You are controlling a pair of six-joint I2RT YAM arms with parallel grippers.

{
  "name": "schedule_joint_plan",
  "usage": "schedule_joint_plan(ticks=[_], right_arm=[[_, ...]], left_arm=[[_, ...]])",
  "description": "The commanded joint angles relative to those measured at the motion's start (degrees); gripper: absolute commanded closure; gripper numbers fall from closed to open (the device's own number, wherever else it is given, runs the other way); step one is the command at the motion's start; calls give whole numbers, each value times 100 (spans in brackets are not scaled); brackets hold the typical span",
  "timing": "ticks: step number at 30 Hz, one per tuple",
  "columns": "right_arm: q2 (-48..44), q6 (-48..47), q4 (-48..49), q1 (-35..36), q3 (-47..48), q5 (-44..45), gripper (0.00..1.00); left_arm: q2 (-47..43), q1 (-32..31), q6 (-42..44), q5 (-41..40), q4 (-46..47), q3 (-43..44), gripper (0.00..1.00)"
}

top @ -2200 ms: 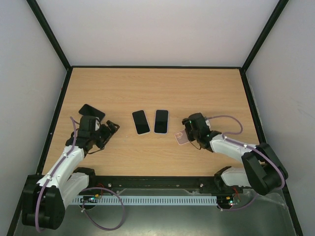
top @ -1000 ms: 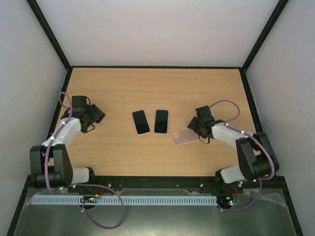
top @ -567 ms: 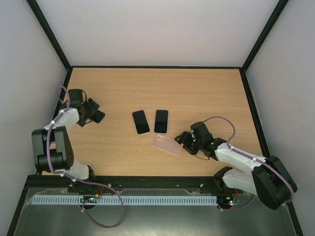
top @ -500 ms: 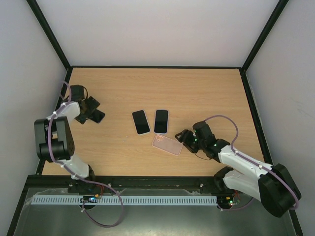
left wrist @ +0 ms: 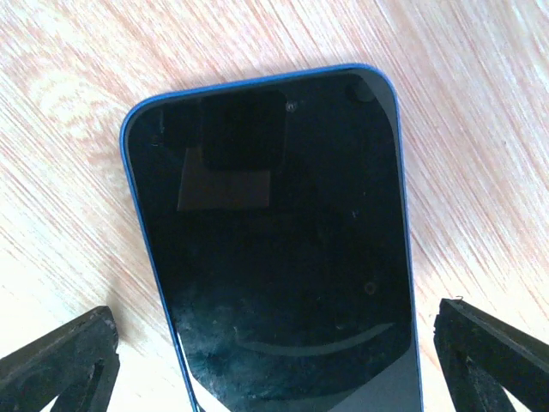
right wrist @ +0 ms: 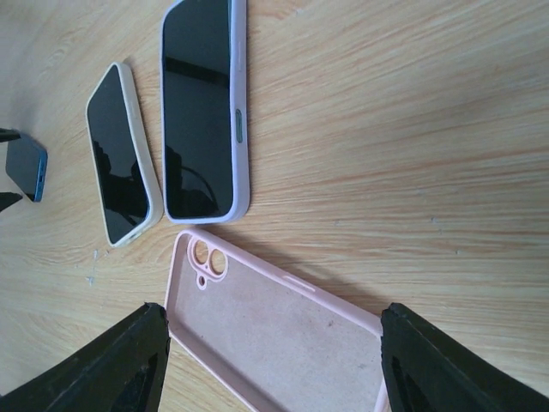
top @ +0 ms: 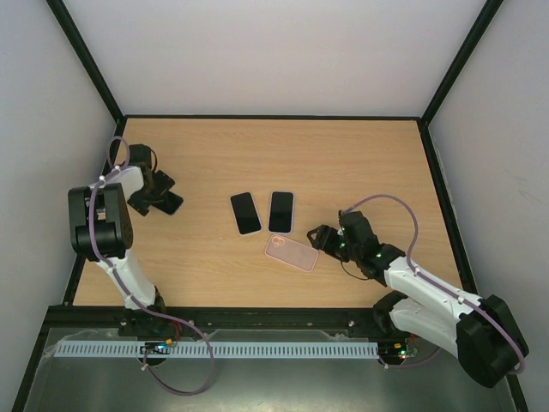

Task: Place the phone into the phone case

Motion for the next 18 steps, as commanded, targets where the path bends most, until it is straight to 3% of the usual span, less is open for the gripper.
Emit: schedule_joint_plan(ticks=[1, 11, 18], right_arm=[[-116, -326, -142, 27, 144, 389, 33], [732, -1017, 124, 28, 499, 605, 32], [1796, -1185, 492, 27, 669, 147, 33]], left_arm=[[240, -44, -263, -188, -283, 246, 1], [573, -95, -442, 41, -218, 476, 4], [807, -106, -666, -207, -702, 569, 9]])
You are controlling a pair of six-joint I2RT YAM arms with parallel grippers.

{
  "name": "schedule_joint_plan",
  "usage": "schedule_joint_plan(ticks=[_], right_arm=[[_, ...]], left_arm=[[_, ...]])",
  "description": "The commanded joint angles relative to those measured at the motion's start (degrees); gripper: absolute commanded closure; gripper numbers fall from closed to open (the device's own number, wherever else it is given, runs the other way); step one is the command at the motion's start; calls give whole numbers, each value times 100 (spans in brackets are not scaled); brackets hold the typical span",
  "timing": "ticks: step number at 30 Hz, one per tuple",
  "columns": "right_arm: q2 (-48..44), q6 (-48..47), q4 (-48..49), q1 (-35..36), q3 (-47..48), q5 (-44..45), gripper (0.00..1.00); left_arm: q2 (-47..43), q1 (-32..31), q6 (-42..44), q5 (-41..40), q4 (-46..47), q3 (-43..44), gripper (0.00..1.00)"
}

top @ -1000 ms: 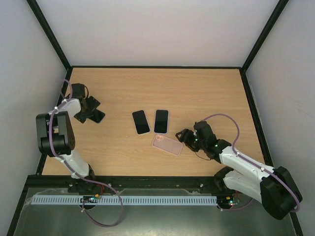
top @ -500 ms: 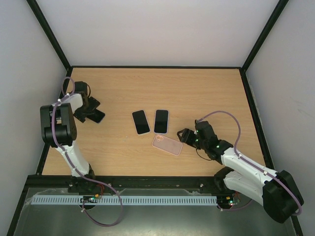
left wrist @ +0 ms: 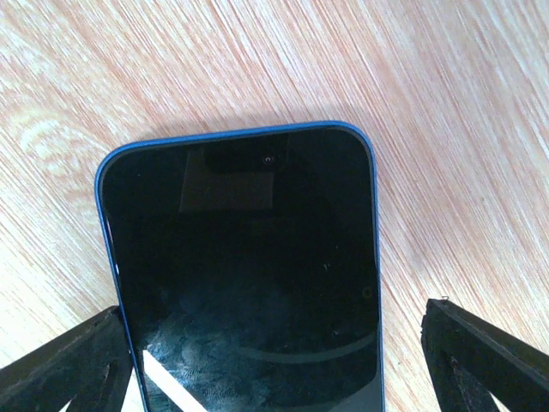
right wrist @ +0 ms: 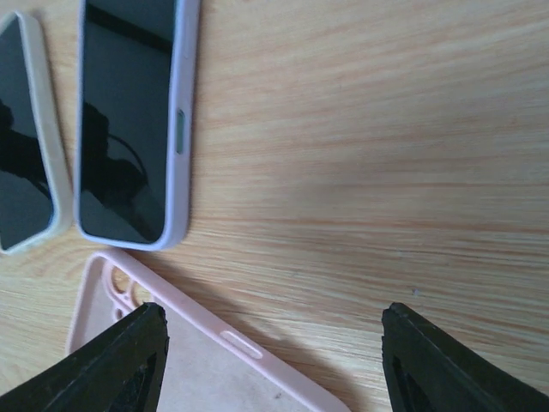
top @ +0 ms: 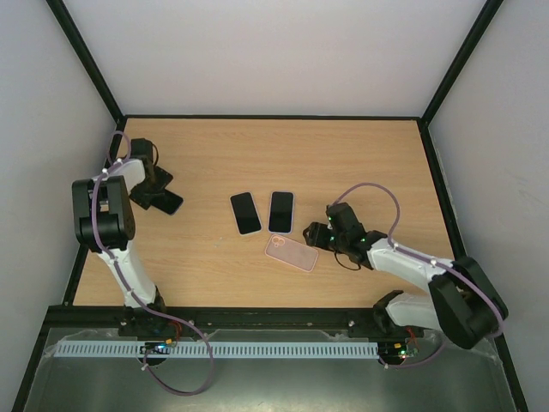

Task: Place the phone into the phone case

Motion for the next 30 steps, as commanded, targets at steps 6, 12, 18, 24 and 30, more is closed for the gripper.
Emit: schedule_joint_plan(ticks=[6, 12, 18, 24, 30], right_arm=[[661, -60, 613, 47, -131, -534, 33], [742, 161, 873, 358, -335, -760, 35], [770, 478, 1065, 920, -393, -722, 36], [630, 567, 986, 1264, -318, -671, 36], [319, 594, 950, 1270, -325, -809, 36]], left_arm=[[609, -62, -200, -6, -737, 211, 9], [792, -66, -314, -11, -1012, 442, 16], [791, -71, -345, 51, -1017, 397, 23], [707, -102, -243, 67, -1007, 279, 30], [423, -249, -135, 240, -909, -92, 36]])
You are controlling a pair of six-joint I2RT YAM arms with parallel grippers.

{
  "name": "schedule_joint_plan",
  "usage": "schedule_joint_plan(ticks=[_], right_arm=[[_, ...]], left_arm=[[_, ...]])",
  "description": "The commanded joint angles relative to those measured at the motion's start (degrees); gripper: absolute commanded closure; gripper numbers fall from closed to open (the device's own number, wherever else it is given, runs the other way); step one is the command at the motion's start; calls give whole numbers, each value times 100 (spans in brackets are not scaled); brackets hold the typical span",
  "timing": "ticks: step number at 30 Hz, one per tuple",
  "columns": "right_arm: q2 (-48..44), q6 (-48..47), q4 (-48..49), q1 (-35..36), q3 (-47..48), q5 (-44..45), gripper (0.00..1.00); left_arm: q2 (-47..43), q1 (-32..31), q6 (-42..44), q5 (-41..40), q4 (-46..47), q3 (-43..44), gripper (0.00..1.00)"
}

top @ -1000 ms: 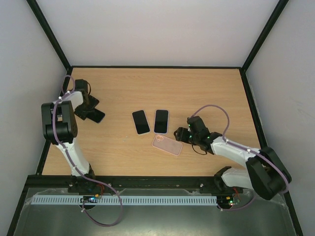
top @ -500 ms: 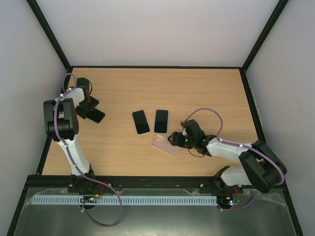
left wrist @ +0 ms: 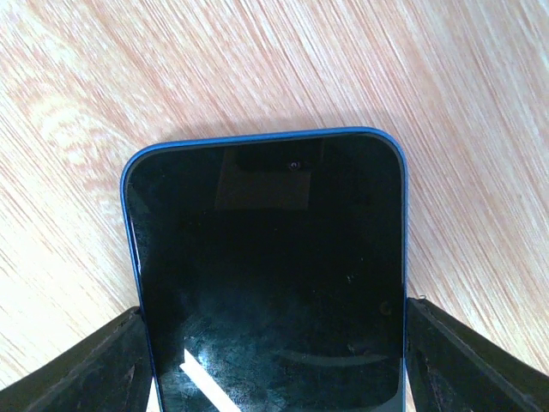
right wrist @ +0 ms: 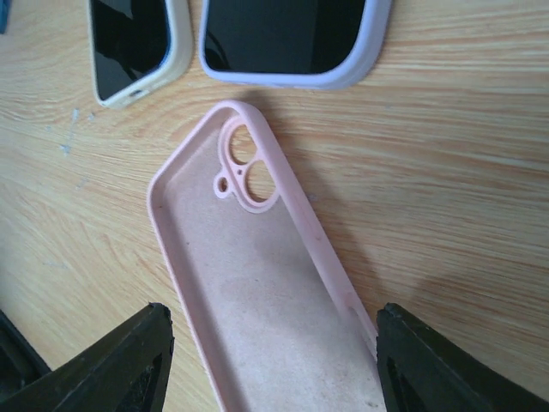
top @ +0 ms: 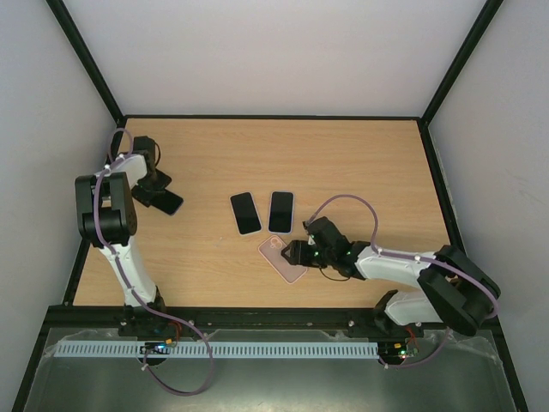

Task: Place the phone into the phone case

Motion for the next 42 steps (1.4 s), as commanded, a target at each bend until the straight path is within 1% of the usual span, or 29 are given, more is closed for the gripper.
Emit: schedule_joint_plan(ticks=[1, 10, 16, 25, 31, 38, 42], right_arm=[[-299, 84, -79, 28, -41, -82, 36], [-1040, 165, -514, 26, -10, 346, 36], [-1074, 425, -170, 30, 29, 262, 36], [-469, 552, 385, 169, 430, -146, 36], [156, 758, 1019, 625, 703, -160, 37], [1165, 902, 1588, 1240, 1179, -135, 39], [1714, 770, 1936, 1340, 1373, -162, 45]], left_arm=[[61, -200, 23, 514, -290, -594, 36], [-679, -646, 50, 850, -9, -1405, 37], [-1312, -1114, 37, 1219, 148, -1935, 38], [-2675, -1891, -424, 1567, 349, -2762, 38], [-3352, -2404, -776, 2008, 692, -3386, 38], [-3971, -2704, -1015, 2250, 873, -3841, 38], [-4232, -2816, -1108, 2260, 941, -4023, 38]])
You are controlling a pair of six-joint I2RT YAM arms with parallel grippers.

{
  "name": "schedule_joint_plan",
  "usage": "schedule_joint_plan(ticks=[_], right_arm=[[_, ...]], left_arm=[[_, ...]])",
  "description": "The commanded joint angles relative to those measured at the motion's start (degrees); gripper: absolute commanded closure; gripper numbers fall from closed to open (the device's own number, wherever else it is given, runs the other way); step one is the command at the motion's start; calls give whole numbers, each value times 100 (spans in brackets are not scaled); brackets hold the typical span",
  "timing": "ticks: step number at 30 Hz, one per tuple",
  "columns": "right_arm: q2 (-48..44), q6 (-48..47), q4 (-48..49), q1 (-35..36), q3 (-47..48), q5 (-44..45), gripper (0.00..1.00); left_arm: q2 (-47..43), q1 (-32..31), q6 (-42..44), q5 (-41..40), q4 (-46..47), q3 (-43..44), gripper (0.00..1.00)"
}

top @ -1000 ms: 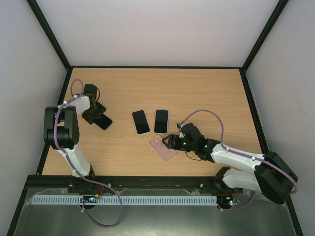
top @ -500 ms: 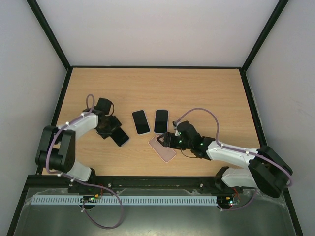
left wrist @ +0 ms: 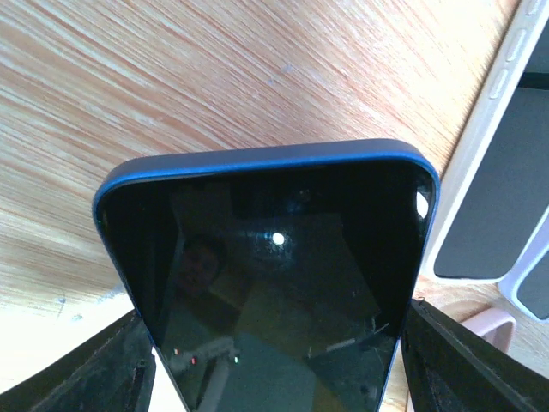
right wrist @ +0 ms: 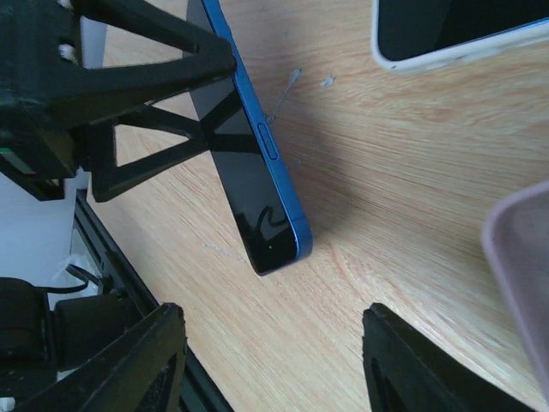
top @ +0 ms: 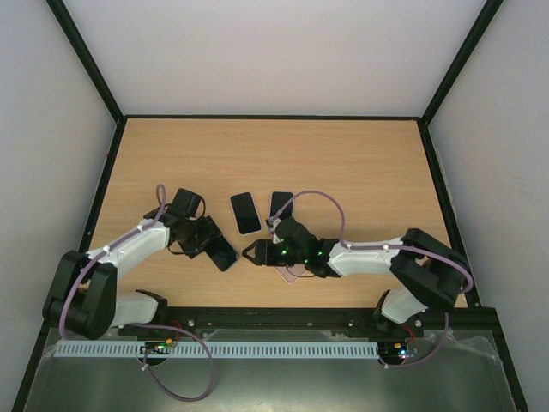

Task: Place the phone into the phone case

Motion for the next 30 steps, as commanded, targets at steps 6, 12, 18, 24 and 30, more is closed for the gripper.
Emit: schedule_joint_plan(ticks=[6, 12, 18, 24, 30], right_arm=[[1191, -651, 722, 100, 632, -138, 46], [1756, -875, 1034, 96, 759, -194, 46], [1938, -701, 1757, 99, 662, -673, 68], [2006, -447, 2185, 103, 490, -887, 87], [1597, -398, 2266, 94, 171, -823, 98]], left_arm=[[-355, -150, -169, 287, 334, -343, 38], [-353, -155, -167, 323, 460, -437, 39], [-425, -162, -213, 286, 456, -457, 39], [-587, -170, -257, 334, 378, -499, 39], [-1093, -170, -150, 291, 147, -428, 13]])
